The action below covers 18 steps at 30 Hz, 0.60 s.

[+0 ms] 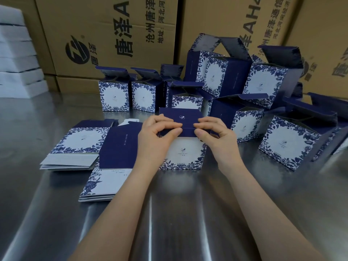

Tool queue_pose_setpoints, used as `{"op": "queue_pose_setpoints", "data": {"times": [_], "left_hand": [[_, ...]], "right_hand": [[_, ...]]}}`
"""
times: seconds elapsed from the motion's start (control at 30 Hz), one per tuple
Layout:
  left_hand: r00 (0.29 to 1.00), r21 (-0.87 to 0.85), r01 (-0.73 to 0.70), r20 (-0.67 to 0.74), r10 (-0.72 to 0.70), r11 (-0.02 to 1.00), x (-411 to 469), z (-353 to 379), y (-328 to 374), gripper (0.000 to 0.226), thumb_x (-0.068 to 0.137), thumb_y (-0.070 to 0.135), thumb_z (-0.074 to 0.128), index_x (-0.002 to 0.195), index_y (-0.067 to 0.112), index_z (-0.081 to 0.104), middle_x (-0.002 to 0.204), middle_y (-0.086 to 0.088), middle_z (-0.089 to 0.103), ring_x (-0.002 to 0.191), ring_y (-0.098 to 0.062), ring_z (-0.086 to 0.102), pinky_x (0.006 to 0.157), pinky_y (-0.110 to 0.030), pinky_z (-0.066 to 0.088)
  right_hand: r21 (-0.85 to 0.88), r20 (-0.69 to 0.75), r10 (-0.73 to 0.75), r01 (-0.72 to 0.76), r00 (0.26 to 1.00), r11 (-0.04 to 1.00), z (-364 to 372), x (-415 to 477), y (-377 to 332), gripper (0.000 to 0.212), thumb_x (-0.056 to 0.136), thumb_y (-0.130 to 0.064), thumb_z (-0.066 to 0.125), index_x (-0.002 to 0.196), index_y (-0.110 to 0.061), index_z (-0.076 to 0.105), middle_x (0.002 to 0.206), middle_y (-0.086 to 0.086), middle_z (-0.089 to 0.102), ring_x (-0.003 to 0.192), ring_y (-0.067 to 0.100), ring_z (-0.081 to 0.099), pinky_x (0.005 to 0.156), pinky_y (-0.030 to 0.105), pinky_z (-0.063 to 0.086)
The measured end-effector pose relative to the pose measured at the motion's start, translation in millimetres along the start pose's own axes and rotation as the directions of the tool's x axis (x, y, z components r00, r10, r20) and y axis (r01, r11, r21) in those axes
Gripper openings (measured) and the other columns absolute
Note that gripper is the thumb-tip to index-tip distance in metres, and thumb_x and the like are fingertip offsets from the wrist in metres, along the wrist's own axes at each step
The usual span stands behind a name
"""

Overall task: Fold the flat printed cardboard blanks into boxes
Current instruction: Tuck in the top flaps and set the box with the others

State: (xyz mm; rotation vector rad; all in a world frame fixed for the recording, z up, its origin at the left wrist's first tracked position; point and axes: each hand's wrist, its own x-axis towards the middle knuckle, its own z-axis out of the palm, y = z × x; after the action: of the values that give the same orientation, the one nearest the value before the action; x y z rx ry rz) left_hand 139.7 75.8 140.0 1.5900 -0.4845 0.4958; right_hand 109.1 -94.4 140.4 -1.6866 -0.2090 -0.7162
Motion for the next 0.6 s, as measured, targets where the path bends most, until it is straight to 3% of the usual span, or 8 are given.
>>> {"op": "queue_pose_setpoints", "data": {"times": [0.13,0.23,0.3,0.4,0.47,0.6], "left_hand": [[0.996,-0.179,0.086,-0.003,-0.088,0.980,3,-9,-3,0.027,0.080,0.000,0.076,0.082,0.027,0.076,0.097,0.011,0.074,0.112,0.005,0.061,0.091,-0.008,0.044],[0.993,-0.200,0.103,-0.040,-0.114,0.974,3,-4,-3,0.027,0.079,-0.003,0.075,0.082,0.024,0.076,0.096,0.010,0.075,0.111,0.005,0.062,0.090,-0.009,0.045],[0.994,-0.196,0.097,-0.031,-0.105,0.976,3,-5,-4,0.027,0.080,-0.002,0.075,0.084,0.025,0.076,0.098,0.010,0.074,0.111,0.006,0.061,0.090,-0.009,0.045],[0.997,-0.154,0.074,0.002,-0.074,0.985,1,-7,-2,0.026,0.083,0.001,0.073,0.091,0.025,0.075,0.109,0.010,0.072,0.117,0.006,0.057,0.094,-0.008,0.043],[1.000,-0.104,0.031,0.000,-0.031,0.994,-4,-7,0,0.026,0.087,0.003,0.071,0.102,0.025,0.073,0.119,0.010,0.068,0.122,0.006,0.054,0.100,-0.009,0.040],[0.990,0.155,-0.086,-0.096,0.102,0.984,-16,2,0,0.029,0.094,0.009,0.063,0.123,0.015,0.067,0.132,0.010,0.058,0.129,-0.006,0.050,0.109,-0.018,0.036]], "right_hand": [[0.070,-0.030,-0.002,0.004,1.000,0.998,0,0,-3,0.030,0.083,0.008,0.068,0.090,-0.020,0.073,0.105,0.001,0.065,0.090,-0.007,0.062,0.074,0.014,0.050],[0.050,-0.055,-0.033,0.036,0.998,0.998,4,0,-5,0.030,0.083,0.010,0.067,0.093,-0.018,0.072,0.102,0.003,0.064,0.084,-0.008,0.063,0.071,0.013,0.051],[0.008,-0.026,-0.039,0.039,0.999,0.999,1,-1,-4,0.030,0.084,0.007,0.068,0.089,-0.023,0.072,0.108,0.001,0.063,0.092,-0.008,0.061,0.075,0.014,0.050],[-0.152,0.026,0.015,-0.011,1.000,0.988,-4,-2,-2,0.029,0.085,-0.008,0.073,0.091,-0.036,0.070,0.129,-0.004,0.049,0.119,-0.003,0.048,0.096,0.019,0.043],[-0.162,0.042,0.051,-0.043,0.998,0.986,-4,-2,-1,0.029,0.086,-0.012,0.072,0.095,-0.040,0.069,0.134,-0.007,0.047,0.126,0.001,0.045,0.099,0.021,0.042],[-0.161,-0.023,0.025,-0.028,0.999,0.987,2,0,1,0.033,0.088,-0.007,0.070,0.093,-0.040,0.069,0.101,-0.013,0.069,0.091,0.021,0.061,0.080,0.034,0.054]]}}
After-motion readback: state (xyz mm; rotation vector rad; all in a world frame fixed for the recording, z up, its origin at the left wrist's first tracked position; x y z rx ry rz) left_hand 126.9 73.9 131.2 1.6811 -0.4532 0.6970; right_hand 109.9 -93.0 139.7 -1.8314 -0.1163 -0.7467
